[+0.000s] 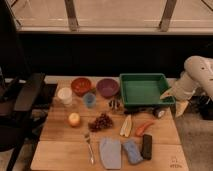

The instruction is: Wipe red bowl with eraser

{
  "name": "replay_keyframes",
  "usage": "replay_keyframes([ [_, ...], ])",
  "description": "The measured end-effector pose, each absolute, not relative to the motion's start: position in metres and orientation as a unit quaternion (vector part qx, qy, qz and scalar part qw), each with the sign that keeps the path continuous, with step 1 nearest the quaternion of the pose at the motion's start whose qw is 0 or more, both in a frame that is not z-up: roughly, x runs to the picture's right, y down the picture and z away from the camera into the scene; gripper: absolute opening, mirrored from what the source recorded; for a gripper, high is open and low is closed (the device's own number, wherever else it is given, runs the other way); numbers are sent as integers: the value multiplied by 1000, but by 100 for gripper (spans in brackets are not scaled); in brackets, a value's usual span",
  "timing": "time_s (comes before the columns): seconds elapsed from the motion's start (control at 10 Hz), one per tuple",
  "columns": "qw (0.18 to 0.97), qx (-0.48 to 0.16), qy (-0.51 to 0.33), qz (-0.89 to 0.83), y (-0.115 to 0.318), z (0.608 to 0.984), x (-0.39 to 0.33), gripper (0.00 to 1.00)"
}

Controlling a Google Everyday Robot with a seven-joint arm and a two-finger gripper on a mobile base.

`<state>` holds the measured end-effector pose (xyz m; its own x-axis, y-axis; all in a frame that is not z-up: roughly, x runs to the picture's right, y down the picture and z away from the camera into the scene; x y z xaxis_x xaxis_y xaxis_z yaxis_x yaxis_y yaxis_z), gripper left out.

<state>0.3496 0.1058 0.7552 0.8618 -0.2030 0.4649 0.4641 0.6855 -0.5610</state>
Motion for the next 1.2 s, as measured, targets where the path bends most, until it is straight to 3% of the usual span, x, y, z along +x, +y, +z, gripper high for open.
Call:
replay_keyframes([
  [0.6,855,-350,-252,-287,157,733,332,71],
  [1.2,854,-349,-253,-291,156,734,329,71],
])
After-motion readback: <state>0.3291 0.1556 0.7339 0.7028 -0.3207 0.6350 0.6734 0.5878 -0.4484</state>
